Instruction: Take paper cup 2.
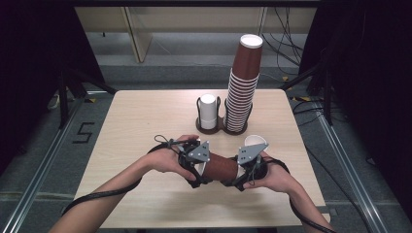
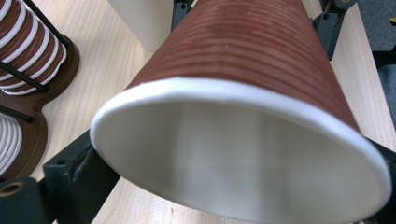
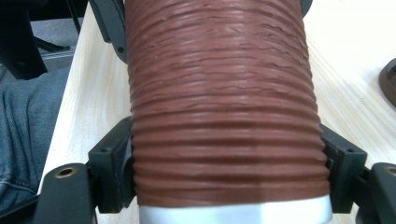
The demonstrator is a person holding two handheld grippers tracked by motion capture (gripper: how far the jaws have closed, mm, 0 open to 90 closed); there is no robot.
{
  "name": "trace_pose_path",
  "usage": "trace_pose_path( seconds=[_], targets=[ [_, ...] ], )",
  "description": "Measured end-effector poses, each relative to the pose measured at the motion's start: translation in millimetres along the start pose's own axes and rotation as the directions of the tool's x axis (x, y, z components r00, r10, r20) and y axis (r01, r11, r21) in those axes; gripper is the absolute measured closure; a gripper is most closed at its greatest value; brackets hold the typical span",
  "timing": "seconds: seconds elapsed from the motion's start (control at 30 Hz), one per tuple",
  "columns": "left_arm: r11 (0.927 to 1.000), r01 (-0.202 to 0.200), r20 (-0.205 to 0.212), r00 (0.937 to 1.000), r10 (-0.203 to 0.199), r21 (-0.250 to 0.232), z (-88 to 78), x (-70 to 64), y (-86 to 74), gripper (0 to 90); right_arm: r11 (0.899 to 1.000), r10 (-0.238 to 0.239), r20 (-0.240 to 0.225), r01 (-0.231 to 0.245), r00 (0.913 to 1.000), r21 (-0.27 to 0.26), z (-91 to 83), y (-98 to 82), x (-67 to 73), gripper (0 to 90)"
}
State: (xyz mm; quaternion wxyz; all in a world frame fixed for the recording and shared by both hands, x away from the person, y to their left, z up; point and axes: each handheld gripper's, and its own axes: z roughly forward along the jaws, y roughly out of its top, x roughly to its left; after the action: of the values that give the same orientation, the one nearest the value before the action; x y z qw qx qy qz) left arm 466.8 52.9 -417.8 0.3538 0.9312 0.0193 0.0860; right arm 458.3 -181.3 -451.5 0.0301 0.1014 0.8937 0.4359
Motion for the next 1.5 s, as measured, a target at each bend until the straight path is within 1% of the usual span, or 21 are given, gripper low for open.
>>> trace_pose_path(
  seconds=[0.1, 0.2, 0.3, 0.33, 0.37, 0.43, 0.63, 0.67, 0.83, 0.93, 0.97, 1.0, 1.03, 1.07, 1.17, 1.23, 1.3, 1.33, 1.37, 1.4, 1.5],
  targets=[
    [1.0000, -0.004, -0.006, 1.0000, 0.004, -0.002, -0.3, 0.1, -0.3, 5.3, 0.999, -0.040, 0.007, 0.040, 0.9992, -0.006, 1.2, 1.1, -2.7, 23.6],
    [1.0000, -0.003, -0.007, 1.0000, 0.003, -0.005, -0.3, 0.1, -0.7, 5.3, 0.999, -0.041, 0.013, 0.041, 0.9991, -0.007, 1.5, 1.6, -2.7, 23.6],
    [0.9999, -0.011, -0.008, 0.9999, 0.011, -0.001, -0.6, 0.2, -0.4, 5.4, 1.000, 0.002, 0.004, -0.002, 1.0000, 0.007, 1.1, 1.6, -0.3, 23.4],
    [0.9999, -0.012, -0.005, 0.9999, 0.012, -0.001, -0.5, 0.1, -0.5, 5.4, 1.000, -0.009, 0.004, 0.009, 1.0000, 0.004, 1.5, 1.6, -1.1, 23.4],
    [0.9999, -0.013, -0.006, 0.9999, 0.013, -0.001, -0.5, 0.0, -0.4, 5.4, 0.999, -0.047, 0.006, 0.047, 0.9989, -0.003, 2.2, 2.1, -3.2, 23.4],
    [0.9999, -0.013, -0.005, 0.9999, 0.013, -0.002, -0.5, -0.3, -0.3, 5.5, 1.000, -0.023, -0.005, 0.023, 0.9997, 0.003, 2.6, 1.7, -1.8, 23.4],
    [0.9999, -0.016, -0.008, 0.9998, 0.016, 0.004, -0.9, -1.3, 1.1, 5.9, 0.999, -0.027, 0.002, 0.027, 0.9996, 0.025, 3.2, 2.6, -0.6, 19.3],
    [0.9999, -0.016, -0.009, 0.9998, 0.016, 0.005, -1.2, -1.2, 1.3, 5.9, 0.999, -0.012, -0.009, 0.013, 0.9999, 0.033, 4.0, 2.7, 0.4, 18.0],
    [0.9988, -0.030, -0.016, 0.9994, 0.031, 0.039, -5.5, -0.7, 3.2, 6.1, 0.999, -0.020, 0.026, 0.019, 0.9994, 0.051, 4.1, 2.6, 0.3, 15.0],
    [0.9978, -0.035, -0.029, 0.9989, 0.037, 0.057, -9.1, 0.2, 5.0, 6.2, 0.998, -0.003, 0.020, 0.001, 0.9998, 0.066, 4.1, 1.4, 2.1, 14.9],
    [0.9971, -0.035, -0.035, 0.9987, 0.037, 0.067, -10.2, 0.7, 5.6, 6.3, 0.997, 0.022, 0.029, -0.024, 0.9994, 0.076, 3.4, 0.5, 3.7, 14.9],
    [0.9956, -0.042, -0.036, 0.9984, 0.045, 0.084, -11.8, 1.5, 6.4, 6.3, 0.997, -0.005, 0.028, 0.003, 0.9996, 0.074, 4.0, 0.1, 2.2, 14.9],
    [0.9945, -0.044, -0.034, 0.9983, 0.047, 0.095, -13.2, 2.1, 7.1, 6.3, 0.996, 0.003, 0.033, -0.006, 0.9995, 0.085, 3.5, -0.4, 3.1, 14.9],
    [0.9939, -0.040, -0.035, 0.9985, 0.043, 0.103, -14.2, 2.3, 7.9, 6.3, 0.996, -0.016, 0.041, 0.013, 0.9990, 0.088, 3.3, -0.7, 2.8, 14.8],
    [0.9846, -0.055, -0.037, 0.9974, 0.061, 0.166, -16.9, 2.8, 11.0, 6.3, 0.993, -0.023, 0.055, 0.017, 0.9982, 0.115, 2.8, -2.4, 4.1, 14.6],
    [0.9751, -0.069, -0.035, 0.9963, 0.078, 0.211, -18.2, 3.8, 13.1, 6.3, 0.992, -0.021, 0.045, 0.015, 0.9988, 0.123, 2.8, -3.3, 5.0, 14.6],
    [0.9694, -0.071, -0.037, 0.9959, 0.082, 0.235, -18.6, 3.8, 14.6, 6.3, 0.991, -0.031, 0.065, 0.023, 0.9974, 0.130, 1.7, -3.5, 5.6, 14.7],
    [0.9588, -0.090, -0.034, 0.9941, 0.103, 0.270, -19.6, 4.8, 16.2, 6.3, 0.992, -0.020, 0.053, 0.013, 0.9984, 0.129, 2.0, -3.9, 6.1, 14.7],
    [0.9520, -0.096, -0.036, 0.9932, 0.111, 0.291, -19.4, 4.6, 17.2, 6.3, 0.992, -0.043, 0.061, 0.035, 0.9972, 0.123, 1.5, -3.9, 5.2, 14.7],
    [0.9455, -0.101, -0.038, 0.9923, 0.118, 0.310, -19.0, 4.2, 18.2, 6.3, 0.992, -0.029, 0.067, 0.020, 0.9973, 0.125, 0.7, -4.4, 6.7, 14.7],
    [0.9326, -0.100, -0.036, 0.9921, 0.120, 0.347, -18.5, 4.4, 20.7, 6.3, 0.992, -0.029, 0.072, 0.020, 0.9970, 0.123, -0.2, -5.9, 7.4, 14.8]
  ],
)
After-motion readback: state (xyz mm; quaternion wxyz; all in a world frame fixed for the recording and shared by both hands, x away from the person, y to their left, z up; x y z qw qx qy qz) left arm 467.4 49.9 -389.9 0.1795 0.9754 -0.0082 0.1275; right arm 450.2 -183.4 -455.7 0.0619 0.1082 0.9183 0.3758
